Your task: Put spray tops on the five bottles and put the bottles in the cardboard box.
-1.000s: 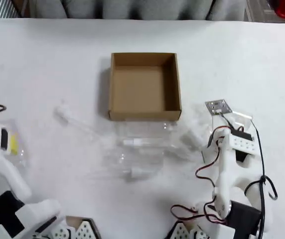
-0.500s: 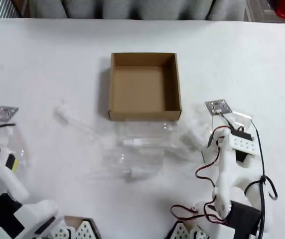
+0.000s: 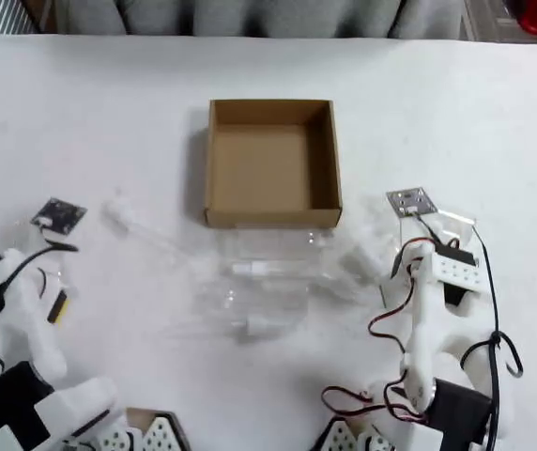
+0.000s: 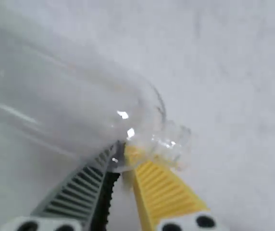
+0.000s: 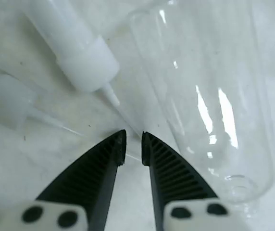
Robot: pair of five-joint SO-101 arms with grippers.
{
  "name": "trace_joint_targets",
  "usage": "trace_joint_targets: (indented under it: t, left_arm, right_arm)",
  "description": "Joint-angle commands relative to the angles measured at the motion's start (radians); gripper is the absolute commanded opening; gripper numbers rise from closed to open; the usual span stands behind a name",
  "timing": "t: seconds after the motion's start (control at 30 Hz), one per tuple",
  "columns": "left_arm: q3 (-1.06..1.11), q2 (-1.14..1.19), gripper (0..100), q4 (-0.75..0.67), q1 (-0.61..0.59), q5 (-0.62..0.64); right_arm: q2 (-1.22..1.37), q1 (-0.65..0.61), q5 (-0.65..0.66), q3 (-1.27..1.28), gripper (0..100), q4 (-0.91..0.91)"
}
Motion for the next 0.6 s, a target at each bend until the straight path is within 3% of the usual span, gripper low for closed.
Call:
trace_joint_targets:
  t: [0.0,0.57]
  left_arm:
    - [-0.008,-0.038,2,-0.02,0.079,-0.006]
    - [-0.173,-0.028,2,0.095,0.262,-0.006]
  right_arm:
    - [-0.021,-0.008,-0.002,0.008,4.2,0.008]
    - [-0.021,-0.008,-0.002,0.008,4.2,0.004]
